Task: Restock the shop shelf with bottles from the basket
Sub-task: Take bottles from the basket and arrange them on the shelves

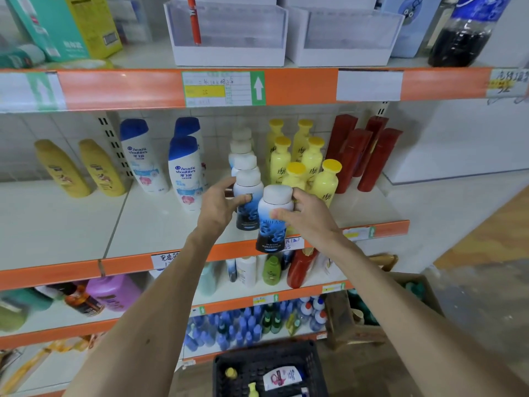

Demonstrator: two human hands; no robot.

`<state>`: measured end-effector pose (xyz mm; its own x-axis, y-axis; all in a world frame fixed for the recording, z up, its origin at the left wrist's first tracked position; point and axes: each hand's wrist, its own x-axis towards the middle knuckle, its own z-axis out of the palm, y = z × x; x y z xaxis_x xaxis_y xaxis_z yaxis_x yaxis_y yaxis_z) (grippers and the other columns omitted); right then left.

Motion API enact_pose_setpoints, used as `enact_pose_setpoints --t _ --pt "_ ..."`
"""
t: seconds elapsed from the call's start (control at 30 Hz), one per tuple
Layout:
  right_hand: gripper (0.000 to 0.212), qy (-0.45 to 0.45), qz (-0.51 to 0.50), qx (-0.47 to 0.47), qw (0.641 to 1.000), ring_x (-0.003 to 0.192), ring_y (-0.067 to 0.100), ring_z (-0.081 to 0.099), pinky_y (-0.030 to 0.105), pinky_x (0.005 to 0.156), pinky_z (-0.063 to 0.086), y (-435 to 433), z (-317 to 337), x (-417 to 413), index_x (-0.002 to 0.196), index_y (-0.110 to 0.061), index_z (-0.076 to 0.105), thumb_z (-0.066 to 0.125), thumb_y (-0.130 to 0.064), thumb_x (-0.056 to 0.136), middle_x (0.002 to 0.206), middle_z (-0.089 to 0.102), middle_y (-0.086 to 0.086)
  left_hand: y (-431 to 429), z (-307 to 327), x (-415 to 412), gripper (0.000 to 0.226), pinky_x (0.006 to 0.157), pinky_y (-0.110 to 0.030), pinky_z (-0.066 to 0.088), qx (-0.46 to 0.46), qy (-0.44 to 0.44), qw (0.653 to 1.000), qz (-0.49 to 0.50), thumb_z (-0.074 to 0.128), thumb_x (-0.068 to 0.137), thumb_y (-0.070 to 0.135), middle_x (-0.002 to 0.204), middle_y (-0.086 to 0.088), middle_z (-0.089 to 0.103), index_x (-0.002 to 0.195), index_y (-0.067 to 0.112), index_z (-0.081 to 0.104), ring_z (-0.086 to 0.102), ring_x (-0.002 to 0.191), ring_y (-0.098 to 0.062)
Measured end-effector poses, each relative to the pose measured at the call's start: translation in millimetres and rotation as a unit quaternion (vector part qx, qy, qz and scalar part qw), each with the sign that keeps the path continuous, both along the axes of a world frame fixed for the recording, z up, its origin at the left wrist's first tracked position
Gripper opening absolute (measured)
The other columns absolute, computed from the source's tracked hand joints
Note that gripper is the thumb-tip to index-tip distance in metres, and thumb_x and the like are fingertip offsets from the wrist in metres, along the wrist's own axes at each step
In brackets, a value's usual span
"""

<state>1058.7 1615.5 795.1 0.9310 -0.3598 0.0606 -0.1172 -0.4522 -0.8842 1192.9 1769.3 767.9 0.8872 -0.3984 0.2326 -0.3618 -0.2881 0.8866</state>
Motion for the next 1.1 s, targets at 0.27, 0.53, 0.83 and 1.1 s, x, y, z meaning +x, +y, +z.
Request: enact_pose_setpoints --t 0.27,0.53,0.83,1.1 --pt "0.032 0.098 0.008 0.026 0.995 0.105 0.006 0.064 0.031 0.091 0.052 11 -79 -68 0.110 -0.034 0.063 0.077 -0.035 0.081 0.108 0.070 -0.017 -1 1 -3 0.042 0.072 -0.022 0.049 0.011 0.021 1.000 0.018 0.075 0.079 0.015 0.099 0.000 0.064 0.118 0.011 0.063 0.058 0.089 -0.018" --pt "0.037 0.080 -0.030 0.030 0.996 0.105 0.010 0.063 0.038 0.094 0.052 0 -81 -65 0.116 -0.023 0.064 0.077 -0.030 0.082 0.111 0.069 -0.008 -2 1 -1 0.049 0.069 -0.016 0.044 0.026 0.029 0.999 0.018 0.076 0.079 0.017 0.105 -0.001 0.062 0.123 0.010 0.057 0.057 0.095 -0.017" --pt "0.040 0.043 -0.030 0.017 0.998 0.103 0.014 0.065 0.045 0.093 0.052 -1 -43 -50 0.116 -0.020 0.065 0.079 -0.031 0.080 0.109 0.071 -0.007 30 -11 -20 0.050 0.094 -0.028 0.045 0.134 -0.008 0.989 0.067 0.070 0.084 0.019 0.119 -0.007 0.062 0.130 0.010 0.053 0.058 0.109 -0.020" --pt "0.042 -0.020 -0.013 -0.019 1.000 0.103 0.020 0.063 0.040 0.092 0.051 5 15 -6 0.117 -0.013 0.064 0.079 -0.026 0.080 0.110 0.070 0.000 46 -10 -47 0.071 0.120 -0.046 0.011 0.464 -0.099 0.880 0.018 0.048 0.095 0.041 0.158 -0.010 0.014 0.148 0.008 0.015 0.005 0.148 -0.027"
